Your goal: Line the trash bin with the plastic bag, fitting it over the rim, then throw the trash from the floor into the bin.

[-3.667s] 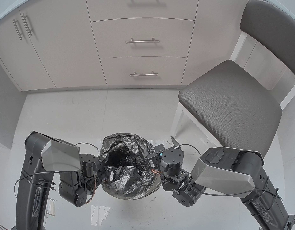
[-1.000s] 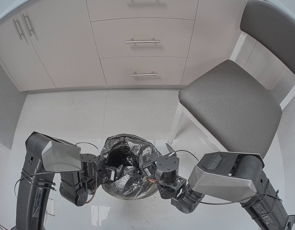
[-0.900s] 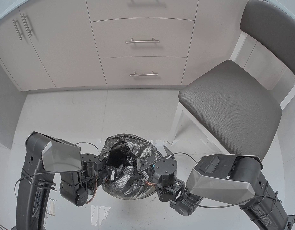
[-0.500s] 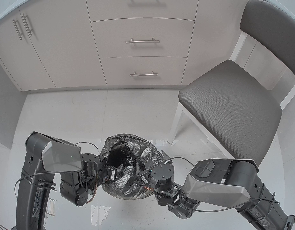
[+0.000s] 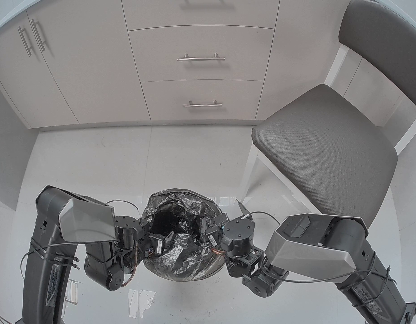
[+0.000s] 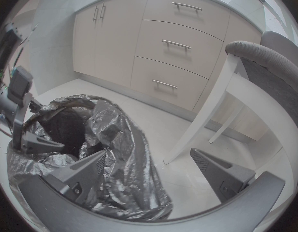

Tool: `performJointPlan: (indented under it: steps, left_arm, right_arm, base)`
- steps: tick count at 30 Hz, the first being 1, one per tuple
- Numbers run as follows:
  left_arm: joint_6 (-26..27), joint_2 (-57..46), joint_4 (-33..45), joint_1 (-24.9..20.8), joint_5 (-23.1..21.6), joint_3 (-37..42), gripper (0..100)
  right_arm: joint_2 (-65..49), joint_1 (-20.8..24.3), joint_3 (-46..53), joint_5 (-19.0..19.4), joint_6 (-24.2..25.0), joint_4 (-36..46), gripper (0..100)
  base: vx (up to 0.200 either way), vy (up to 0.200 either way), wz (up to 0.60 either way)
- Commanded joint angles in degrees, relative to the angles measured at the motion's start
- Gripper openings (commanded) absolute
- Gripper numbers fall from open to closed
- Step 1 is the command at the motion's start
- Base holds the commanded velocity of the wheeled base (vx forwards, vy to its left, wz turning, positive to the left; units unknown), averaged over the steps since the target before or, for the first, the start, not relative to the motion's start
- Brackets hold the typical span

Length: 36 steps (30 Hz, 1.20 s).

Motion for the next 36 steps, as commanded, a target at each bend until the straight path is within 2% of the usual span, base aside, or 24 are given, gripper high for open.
performJointPlan:
  steps: [1,25,36]
  left_arm:
    - [0.0,0.1,-0.03,-0.09,0.03,0.04,100]
    - [0.0,0.28,-0.03,-0.17,0.03,0.04,100]
    - [-0.09,0.28,-0.03,-0.17,0.03,0.04,100]
  right_arm:
    - [-1.1,-1.42,-0.28,-0.03,-0.06,-0.12,100]
    - [0.92,-6.78,-1.33,0.06,-0.06,-0.04,100]
    - [5.05,-7.13,-3.18,0.06,0.03,0.14,100]
  base:
    - [0.0,0.0,0.0]
    - [0.0,0.0,0.0]
    - [0.0,0.0,0.0]
